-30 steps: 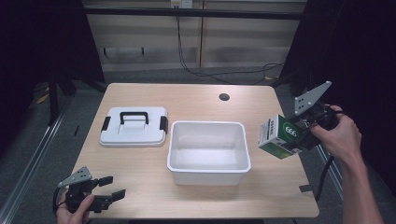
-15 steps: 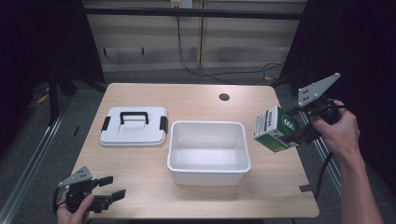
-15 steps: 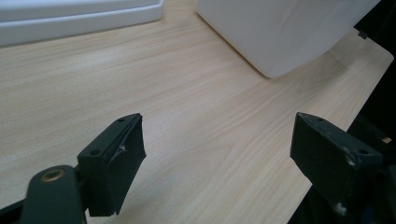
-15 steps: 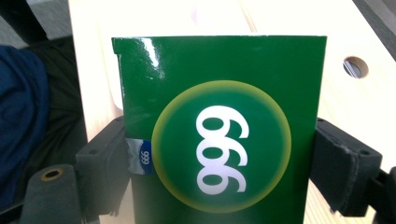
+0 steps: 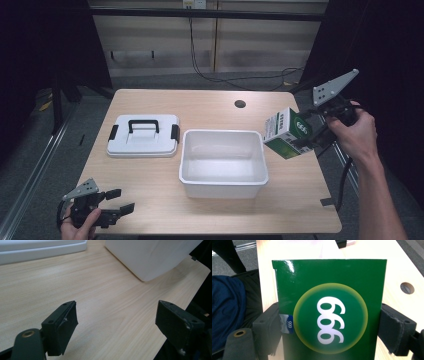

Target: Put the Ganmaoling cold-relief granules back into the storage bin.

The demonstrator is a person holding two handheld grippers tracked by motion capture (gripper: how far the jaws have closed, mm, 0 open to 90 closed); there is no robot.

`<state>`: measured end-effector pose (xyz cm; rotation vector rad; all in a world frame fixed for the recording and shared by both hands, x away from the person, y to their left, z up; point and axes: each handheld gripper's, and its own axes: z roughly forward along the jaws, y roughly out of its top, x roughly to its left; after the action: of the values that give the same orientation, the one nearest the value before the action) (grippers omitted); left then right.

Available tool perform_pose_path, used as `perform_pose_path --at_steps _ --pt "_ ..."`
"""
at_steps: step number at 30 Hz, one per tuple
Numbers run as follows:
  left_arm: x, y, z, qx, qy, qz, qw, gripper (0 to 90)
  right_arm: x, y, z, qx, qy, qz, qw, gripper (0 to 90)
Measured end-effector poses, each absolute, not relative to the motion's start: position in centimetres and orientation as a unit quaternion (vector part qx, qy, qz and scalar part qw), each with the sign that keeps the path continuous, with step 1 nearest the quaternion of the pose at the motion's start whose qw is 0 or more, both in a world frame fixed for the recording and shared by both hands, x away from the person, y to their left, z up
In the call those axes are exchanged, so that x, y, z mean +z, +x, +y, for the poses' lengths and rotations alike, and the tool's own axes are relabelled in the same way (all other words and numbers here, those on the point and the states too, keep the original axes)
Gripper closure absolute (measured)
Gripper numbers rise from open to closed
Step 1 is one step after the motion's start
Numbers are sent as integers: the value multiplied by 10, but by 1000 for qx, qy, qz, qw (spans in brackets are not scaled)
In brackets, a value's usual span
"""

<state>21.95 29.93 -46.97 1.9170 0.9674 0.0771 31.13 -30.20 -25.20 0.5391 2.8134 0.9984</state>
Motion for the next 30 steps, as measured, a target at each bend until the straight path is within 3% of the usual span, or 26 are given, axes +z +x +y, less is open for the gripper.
perform_pose_path --at_steps 30 --pt "-469 220 299 31 784 394 478 177 -259 341 -211 233 105 967 22 161"
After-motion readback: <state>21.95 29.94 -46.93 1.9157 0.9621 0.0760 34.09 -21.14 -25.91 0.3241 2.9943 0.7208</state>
